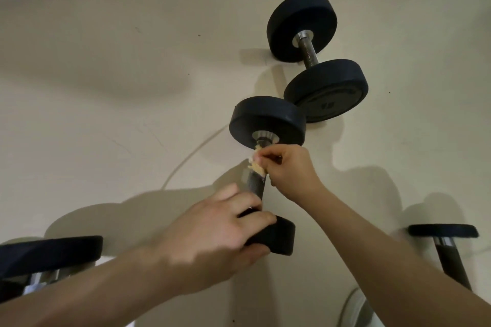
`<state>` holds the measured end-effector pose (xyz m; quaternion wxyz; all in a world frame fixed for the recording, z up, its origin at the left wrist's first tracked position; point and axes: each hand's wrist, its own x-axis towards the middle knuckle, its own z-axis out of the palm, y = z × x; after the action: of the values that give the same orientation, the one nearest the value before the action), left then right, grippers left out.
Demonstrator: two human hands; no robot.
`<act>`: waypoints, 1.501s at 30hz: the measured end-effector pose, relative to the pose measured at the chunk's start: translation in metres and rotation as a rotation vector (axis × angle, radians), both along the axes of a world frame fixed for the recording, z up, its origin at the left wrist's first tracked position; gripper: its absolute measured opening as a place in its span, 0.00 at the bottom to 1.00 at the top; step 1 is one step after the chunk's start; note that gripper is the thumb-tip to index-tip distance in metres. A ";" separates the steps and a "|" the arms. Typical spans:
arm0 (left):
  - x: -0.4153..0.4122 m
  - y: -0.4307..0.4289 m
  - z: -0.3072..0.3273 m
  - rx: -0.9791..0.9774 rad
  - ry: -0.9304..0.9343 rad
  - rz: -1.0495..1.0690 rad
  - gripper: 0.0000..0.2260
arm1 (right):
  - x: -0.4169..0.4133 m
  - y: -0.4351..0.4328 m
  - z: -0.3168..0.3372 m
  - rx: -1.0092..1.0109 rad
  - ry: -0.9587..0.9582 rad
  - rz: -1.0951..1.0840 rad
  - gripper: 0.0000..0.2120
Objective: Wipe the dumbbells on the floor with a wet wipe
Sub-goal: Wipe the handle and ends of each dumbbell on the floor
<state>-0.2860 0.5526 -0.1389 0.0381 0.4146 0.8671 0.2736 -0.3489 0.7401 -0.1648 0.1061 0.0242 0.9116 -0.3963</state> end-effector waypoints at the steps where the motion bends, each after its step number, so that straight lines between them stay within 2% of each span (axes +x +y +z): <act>1: 0.000 0.000 0.000 -0.001 0.007 -0.004 0.17 | 0.007 -0.003 0.003 0.012 -0.032 0.070 0.06; 4: 0.004 0.003 0.002 0.008 0.047 -0.017 0.16 | 0.014 -0.006 0.011 0.109 -0.105 0.297 0.04; 6: 0.004 0.004 0.003 0.008 0.062 -0.035 0.16 | -0.007 -0.001 0.012 0.138 -0.023 0.162 0.06; 9: 0.008 0.004 0.002 -0.006 0.063 -0.045 0.17 | -0.017 0.002 0.007 0.050 0.066 -0.090 0.08; 14: 0.020 0.019 0.001 -0.107 0.068 0.043 0.17 | 0.009 0.001 0.007 0.099 -0.086 0.115 0.05; 17: 0.018 0.023 0.001 -0.109 0.105 0.006 0.18 | -0.017 0.006 0.012 0.084 -0.072 0.047 0.09; 21: 0.016 0.024 -0.003 -0.072 0.093 -0.038 0.17 | -0.012 0.012 0.008 0.080 -0.003 0.081 0.16; 25: 0.008 0.027 0.004 -0.010 0.006 -0.017 0.17 | 0.001 0.014 -0.001 0.036 -0.010 -0.071 0.06; 29: 0.001 0.027 0.003 -0.018 -0.024 0.029 0.18 | 0.030 0.013 0.006 -0.030 -0.136 0.080 0.04; 31: 0.001 0.027 0.002 -0.041 -0.014 -0.005 0.19 | 0.018 0.015 0.007 0.046 -0.087 0.095 0.05; 33: 0.002 0.027 0.001 -0.044 -0.017 -0.019 0.20 | -0.005 0.019 0.004 0.093 0.040 -0.053 0.07; 35: 0.005 0.026 0.000 -0.020 -0.025 -0.009 0.20 | -0.009 0.019 0.003 0.065 0.064 -0.140 0.08; 38: 0.009 0.028 -0.003 -0.061 0.017 -0.031 0.24 | 0.018 0.015 0.010 0.061 -0.079 0.030 0.05; 40: 0.009 0.032 -0.002 -0.098 0.054 -0.045 0.26 | 0.018 0.016 0.014 0.161 -0.100 0.173 0.05; 42: 0.008 0.035 -0.001 -0.121 0.058 -0.036 0.27 | -0.004 0.021 0.012 0.257 -0.009 0.129 0.07; 45: 0.012 0.029 -0.003 -0.147 -0.003 -0.007 0.31 | -0.007 0.022 0.008 0.216 0.053 -0.012 0.08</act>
<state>-0.2744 0.5812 -0.1418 0.0708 0.4134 0.8832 0.2098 -0.3559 0.7625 -0.1563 0.0764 0.0305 0.9513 -0.2969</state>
